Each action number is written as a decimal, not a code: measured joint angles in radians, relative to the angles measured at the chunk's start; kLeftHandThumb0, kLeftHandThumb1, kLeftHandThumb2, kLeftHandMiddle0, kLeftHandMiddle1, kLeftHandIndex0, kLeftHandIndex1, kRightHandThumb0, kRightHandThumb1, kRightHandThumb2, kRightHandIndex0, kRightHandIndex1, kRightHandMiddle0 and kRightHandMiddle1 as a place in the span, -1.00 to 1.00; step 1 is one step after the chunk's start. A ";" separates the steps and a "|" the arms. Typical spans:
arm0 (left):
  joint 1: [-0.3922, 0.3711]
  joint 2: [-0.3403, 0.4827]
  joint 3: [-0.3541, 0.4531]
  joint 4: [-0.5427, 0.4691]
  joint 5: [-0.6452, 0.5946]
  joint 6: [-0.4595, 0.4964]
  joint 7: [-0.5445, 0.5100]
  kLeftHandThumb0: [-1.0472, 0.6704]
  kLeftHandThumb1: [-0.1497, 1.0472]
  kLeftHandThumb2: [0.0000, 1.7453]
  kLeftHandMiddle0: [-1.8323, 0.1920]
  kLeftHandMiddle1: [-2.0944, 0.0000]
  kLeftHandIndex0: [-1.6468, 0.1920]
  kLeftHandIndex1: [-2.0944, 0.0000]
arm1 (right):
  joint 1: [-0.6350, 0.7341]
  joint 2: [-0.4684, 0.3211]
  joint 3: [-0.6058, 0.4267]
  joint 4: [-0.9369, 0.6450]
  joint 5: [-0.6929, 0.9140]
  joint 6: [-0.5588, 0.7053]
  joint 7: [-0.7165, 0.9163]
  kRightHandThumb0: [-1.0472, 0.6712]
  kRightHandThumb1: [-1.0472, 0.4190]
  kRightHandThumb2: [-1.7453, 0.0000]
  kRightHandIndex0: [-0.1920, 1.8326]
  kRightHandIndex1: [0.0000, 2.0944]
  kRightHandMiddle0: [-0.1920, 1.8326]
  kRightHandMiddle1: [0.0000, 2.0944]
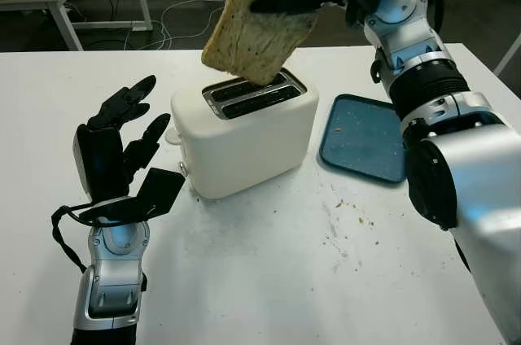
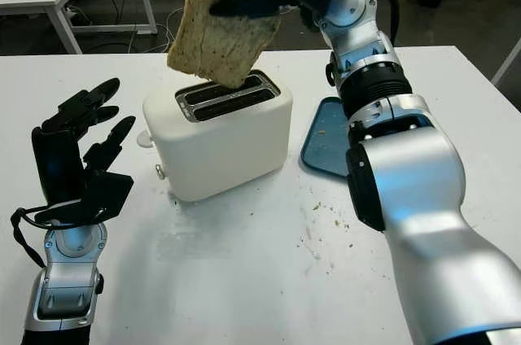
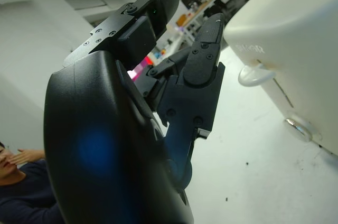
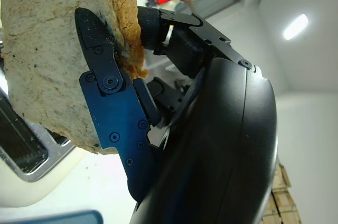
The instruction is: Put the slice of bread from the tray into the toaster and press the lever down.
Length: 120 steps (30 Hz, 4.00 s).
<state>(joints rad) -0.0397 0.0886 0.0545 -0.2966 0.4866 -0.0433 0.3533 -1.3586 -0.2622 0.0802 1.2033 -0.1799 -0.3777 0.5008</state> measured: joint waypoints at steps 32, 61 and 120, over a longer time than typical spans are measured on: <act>0.012 -0.006 0.000 0.000 -0.002 0.001 0.000 -0.07 0.73 -1.00 0.08 0.47 -0.17 1.00 | 0.071 -0.083 0.087 0.020 -0.088 -0.051 0.009 -0.31 -0.83 0.64 0.30 0.67 0.12 0.67; 0.016 -0.012 -0.001 0.000 -0.002 0.001 0.000 -0.08 0.75 -1.00 0.09 0.46 -0.16 0.99 | 0.098 -0.043 0.291 -0.054 -0.244 -0.215 0.085 -0.75 -0.83 0.93 -0.69 -0.25 -0.26 -0.89; 0.097 0.330 0.049 -0.080 0.308 -0.118 -0.191 -0.09 0.71 -1.00 -0.52 0.23 -0.41 1.00 | 1.178 0.024 -0.120 -0.905 0.062 -0.267 -0.664 -0.20 -0.83 0.79 0.08 -0.35 0.22 -0.99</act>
<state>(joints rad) 0.0569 0.4182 0.1040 -0.3767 0.7946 -0.1617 0.1624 -0.1803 -0.2380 -0.0399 0.2981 -0.1174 -0.6443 -0.1632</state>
